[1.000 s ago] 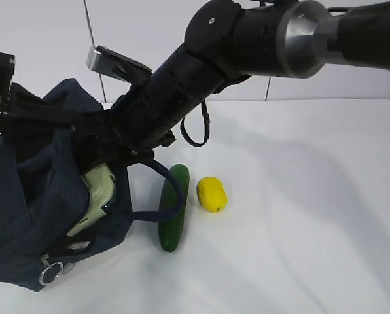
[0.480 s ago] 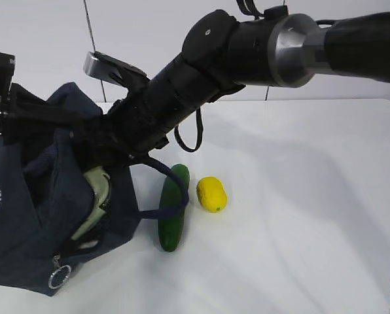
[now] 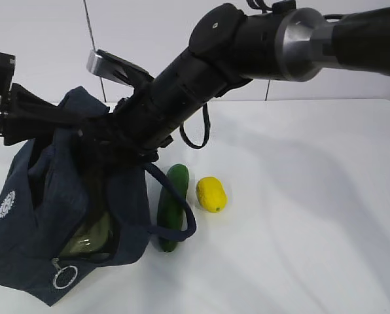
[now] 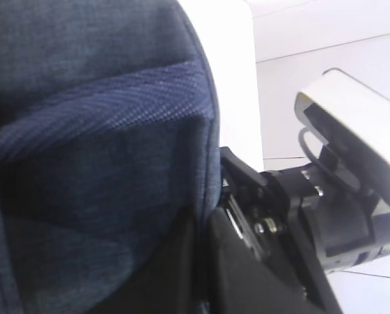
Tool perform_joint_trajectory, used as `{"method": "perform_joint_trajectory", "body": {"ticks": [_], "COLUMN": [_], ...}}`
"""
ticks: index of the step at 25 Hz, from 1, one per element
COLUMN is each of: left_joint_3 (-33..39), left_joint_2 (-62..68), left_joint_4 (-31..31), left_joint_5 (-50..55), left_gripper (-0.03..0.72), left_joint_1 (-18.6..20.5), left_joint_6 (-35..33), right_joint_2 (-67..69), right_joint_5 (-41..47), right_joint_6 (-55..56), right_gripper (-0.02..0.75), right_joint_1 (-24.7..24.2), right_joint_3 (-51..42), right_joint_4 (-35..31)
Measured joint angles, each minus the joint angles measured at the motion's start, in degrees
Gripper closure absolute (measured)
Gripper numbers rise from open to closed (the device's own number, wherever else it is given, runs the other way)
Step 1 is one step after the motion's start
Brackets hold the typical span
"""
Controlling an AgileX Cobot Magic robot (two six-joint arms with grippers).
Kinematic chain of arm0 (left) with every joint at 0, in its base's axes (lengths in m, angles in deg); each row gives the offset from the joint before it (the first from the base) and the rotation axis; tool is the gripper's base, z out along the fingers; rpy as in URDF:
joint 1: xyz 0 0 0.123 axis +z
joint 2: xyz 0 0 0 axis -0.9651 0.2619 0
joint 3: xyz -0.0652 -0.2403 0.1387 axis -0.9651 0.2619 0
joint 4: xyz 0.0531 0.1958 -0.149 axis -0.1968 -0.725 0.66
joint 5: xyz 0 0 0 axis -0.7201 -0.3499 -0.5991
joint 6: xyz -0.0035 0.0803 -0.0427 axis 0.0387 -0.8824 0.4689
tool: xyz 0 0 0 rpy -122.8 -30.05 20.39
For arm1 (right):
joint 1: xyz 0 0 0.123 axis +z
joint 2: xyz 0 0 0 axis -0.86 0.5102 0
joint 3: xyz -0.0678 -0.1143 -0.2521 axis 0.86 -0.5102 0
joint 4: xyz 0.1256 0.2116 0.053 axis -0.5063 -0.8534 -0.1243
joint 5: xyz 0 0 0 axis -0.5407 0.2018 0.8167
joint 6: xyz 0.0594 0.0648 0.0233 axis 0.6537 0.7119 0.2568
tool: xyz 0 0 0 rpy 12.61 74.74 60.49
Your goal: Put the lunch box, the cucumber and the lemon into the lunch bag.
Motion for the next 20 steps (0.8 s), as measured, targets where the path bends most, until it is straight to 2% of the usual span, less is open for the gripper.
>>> {"method": "perform_joint_trajectory", "body": {"ticks": [9,14,20], "left_joint_3": [0.0,0.0,-0.1], "left_joint_2": [0.0,0.0,0.0], "left_joint_4": [-0.5,-2.4,-3.3], "left_joint_5": [-1.1,-1.5,0.5], "left_gripper": [0.687,0.687,0.687], "left_joint_1": [0.0,0.1,2.1], "left_joint_6": [0.0,0.0,0.0], "right_joint_2": [-4.4,-5.2,-5.2], "right_joint_5": [6.3,7.4,7.6], "right_joint_6": [-0.1,1.2,4.2], "right_gripper": [0.216,0.216,0.216], "right_joint_1": [-6.3,-6.8,-8.4], "right_joint_3": [0.2,0.3,0.3], "right_joint_4": [1.1,6.2,10.8]}}
